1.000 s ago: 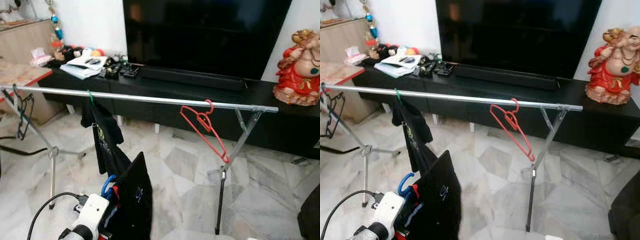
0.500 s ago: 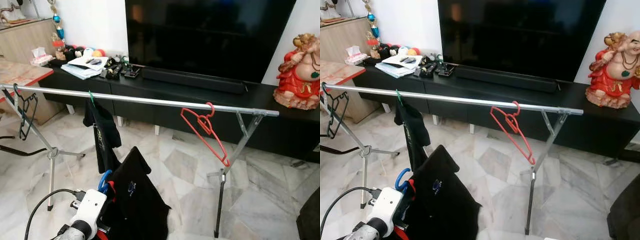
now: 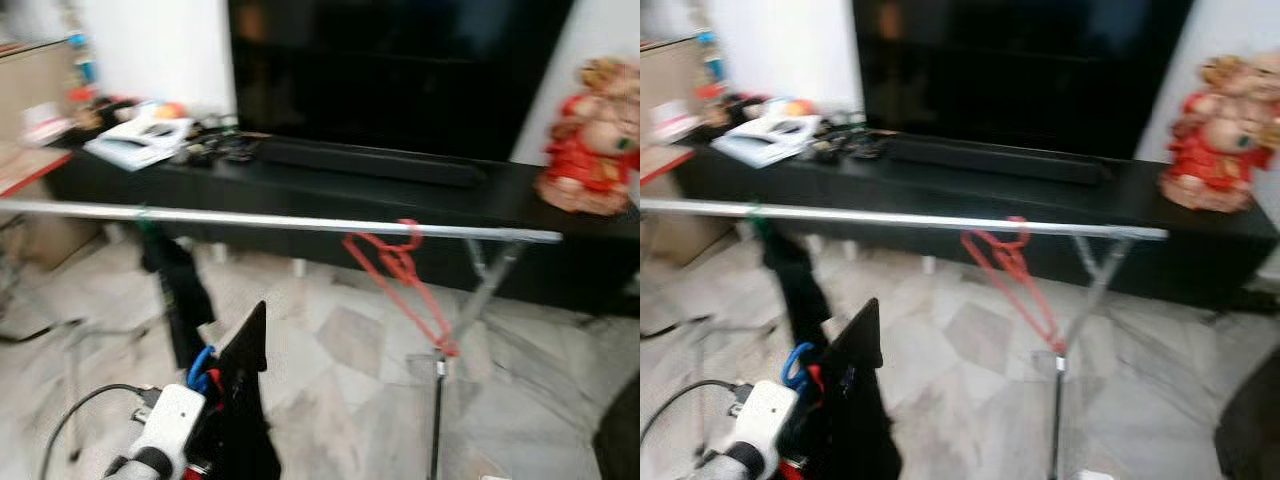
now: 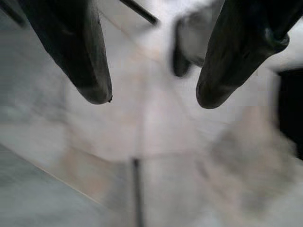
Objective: Hang hanger
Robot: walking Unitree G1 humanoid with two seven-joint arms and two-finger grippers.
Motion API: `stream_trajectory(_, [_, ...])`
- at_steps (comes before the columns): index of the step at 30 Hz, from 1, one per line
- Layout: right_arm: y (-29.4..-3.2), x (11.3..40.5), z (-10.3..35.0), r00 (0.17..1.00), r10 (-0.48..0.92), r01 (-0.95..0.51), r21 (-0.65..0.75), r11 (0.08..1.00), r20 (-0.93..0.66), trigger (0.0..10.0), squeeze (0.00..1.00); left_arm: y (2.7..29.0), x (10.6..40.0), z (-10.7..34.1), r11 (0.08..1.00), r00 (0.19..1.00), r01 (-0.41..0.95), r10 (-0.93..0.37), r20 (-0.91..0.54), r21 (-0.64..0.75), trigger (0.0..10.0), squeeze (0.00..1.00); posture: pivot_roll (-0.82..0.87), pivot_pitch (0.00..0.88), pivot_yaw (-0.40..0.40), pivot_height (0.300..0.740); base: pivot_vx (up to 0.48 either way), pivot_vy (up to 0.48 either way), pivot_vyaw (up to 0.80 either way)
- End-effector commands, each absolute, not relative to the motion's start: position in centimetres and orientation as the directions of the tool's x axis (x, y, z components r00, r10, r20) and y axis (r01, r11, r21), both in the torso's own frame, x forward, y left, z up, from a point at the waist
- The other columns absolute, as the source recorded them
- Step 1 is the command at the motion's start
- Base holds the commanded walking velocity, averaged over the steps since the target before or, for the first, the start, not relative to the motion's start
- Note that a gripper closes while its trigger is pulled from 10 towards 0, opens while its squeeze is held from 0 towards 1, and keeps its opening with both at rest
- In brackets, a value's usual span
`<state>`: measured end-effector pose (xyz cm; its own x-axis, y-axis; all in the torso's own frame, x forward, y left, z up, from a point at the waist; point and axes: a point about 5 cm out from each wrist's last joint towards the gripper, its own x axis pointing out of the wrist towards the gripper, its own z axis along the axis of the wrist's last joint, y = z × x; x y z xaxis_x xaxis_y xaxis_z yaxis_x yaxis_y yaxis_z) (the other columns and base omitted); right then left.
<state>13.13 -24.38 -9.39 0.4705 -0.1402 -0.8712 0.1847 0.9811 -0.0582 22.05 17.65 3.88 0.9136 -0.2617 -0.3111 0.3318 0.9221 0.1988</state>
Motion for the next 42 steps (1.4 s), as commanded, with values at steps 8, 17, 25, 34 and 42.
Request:
stream_trajectory(8, [-23.3, 15.1, -8.9, 0.524, -0.113, 0.168, -0.028, 0.985, -0.844, 10.0, 0.00, 18.9, 22.1, 4.4, 0.923, 0.924, 0.310, -0.236, -0.302, 0.229, 10.0, 0.00, 0.08, 0.000, -0.023, 0.740, 0.379, 0.000, 0.00])
stream_trajectory(17, [-23.3, 15.2, -8.9, 0.522, -0.113, 0.166, -0.029, 0.986, -0.845, 10.0, 0.00, 18.6, 21.9, 4.4, 0.902, 0.904, 0.363, -0.280, -0.324, 0.232, 10.0, 0.00, 0.09, 0.000, -0.025, 0.740, 0.248, 0.000, 0.00])
stream_trajectory(25, [-23.3, 15.3, -8.8, 0.525, -0.113, 0.166, -0.029, 0.986, -0.844, 10.0, 0.00, 20.0, 22.6, 5.1, 0.906, 0.929, 0.307, -0.219, -0.298, 0.290, 10.0, 0.00, 0.09, 0.000, -0.025, 0.740, 0.000, 0.000, 0.00])
stream_trajectory(34, [-23.3, 15.4, -8.8, 0.526, -0.117, 0.166, -0.033, 0.986, -0.843, 10.0, 0.00, 20.0, 24.6, 6.5, 0.918, 0.952, 0.262, -0.195, -0.236, 0.298, 10.0, 0.00, 0.08, 0.000, -0.030, 0.740, 0.000, 0.000, 0.00])
stream_trajectory(42, [-23.4, 15.5, -8.7, 0.526, -0.122, 0.167, -0.038, 0.985, -0.842, 10.0, 0.00, 20.6, 26.7, 7.1, 0.931, 0.965, 0.206, -0.143, -0.218, 0.301, 10.0, 0.00, 0.08, 0.000, -0.035, 0.740, 0.000, 0.000, 0.00])
